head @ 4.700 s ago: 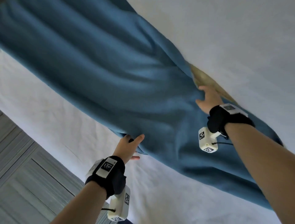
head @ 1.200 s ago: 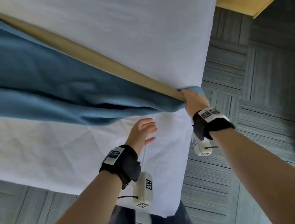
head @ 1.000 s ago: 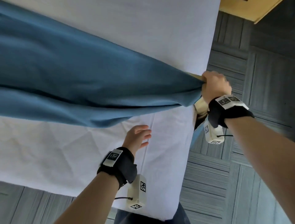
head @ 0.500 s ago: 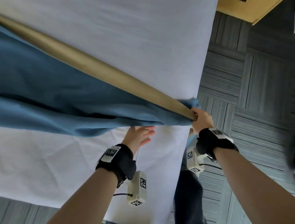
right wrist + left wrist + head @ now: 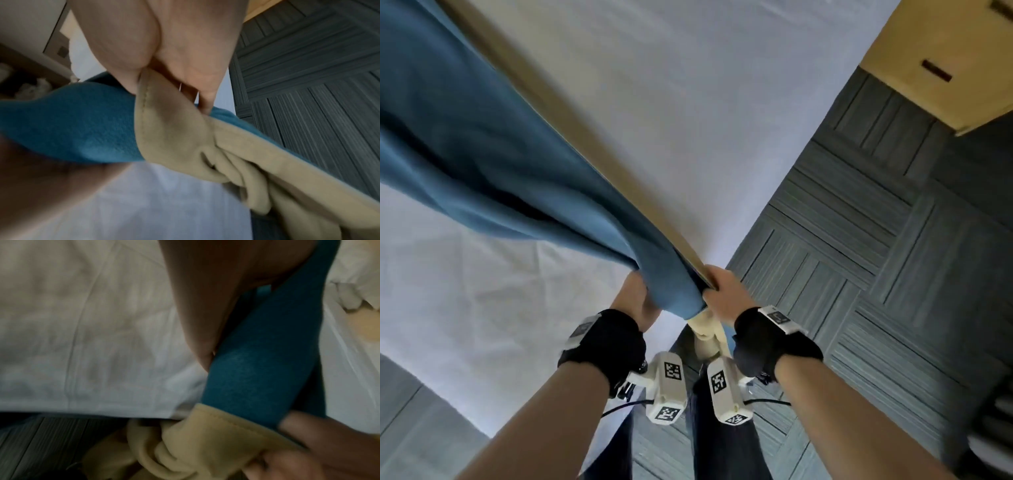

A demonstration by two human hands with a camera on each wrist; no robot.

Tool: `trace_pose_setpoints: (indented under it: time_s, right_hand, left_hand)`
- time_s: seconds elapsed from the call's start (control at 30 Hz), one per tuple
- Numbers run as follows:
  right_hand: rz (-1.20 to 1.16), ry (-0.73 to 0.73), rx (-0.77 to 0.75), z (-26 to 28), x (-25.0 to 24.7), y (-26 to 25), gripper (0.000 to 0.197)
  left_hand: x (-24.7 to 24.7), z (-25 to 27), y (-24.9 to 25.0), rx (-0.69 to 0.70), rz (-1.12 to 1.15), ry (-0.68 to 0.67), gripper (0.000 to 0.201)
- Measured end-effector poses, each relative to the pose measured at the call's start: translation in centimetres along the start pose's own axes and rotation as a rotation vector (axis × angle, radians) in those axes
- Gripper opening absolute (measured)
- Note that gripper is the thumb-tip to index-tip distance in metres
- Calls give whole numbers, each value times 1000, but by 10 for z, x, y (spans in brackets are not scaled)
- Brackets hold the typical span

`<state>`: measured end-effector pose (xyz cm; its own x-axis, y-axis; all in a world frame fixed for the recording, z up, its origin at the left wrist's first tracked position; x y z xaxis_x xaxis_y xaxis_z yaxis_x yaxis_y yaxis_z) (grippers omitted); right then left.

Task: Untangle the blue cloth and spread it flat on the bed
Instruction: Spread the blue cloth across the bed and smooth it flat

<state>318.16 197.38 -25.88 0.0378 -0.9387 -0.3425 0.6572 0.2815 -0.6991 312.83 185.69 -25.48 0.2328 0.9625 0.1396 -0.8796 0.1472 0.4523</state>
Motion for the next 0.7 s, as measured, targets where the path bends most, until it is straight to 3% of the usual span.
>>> trace_pose_setpoints:
  time_s: [0.1,0.17,0.3,0.47,0.7]
  right_hand:
    - [49,-65,10,8,3,7,42]
    - [217,-89,6,11,8,10,42]
    - [465,-47,3,12,11,14,27]
    - [455,131,84,16,-7,26,15]
    - [665,-161,143,30,17,36,24]
  left_hand:
    - [0,7,-13,39,116,-77,26]
    - [-9,15,-20,40,290,-46,15]
    - [-41,21,-44,53,155,107,10]
    - [-69,27,-64,149,-101,253,24]
    - [-74,35,-61,258,-149,216,25]
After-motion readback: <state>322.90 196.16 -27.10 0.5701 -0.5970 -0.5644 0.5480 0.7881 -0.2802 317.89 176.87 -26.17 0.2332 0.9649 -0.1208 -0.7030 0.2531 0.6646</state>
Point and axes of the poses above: each hand's wrist, its own z-axis away from the middle knuckle, its own x-axis out of the palm, y = z × x, the point moved 8 cm from there along -z, towards the middle knuckle, and after that the axes turned 2 degrees about -x, right-handed, at the moved point
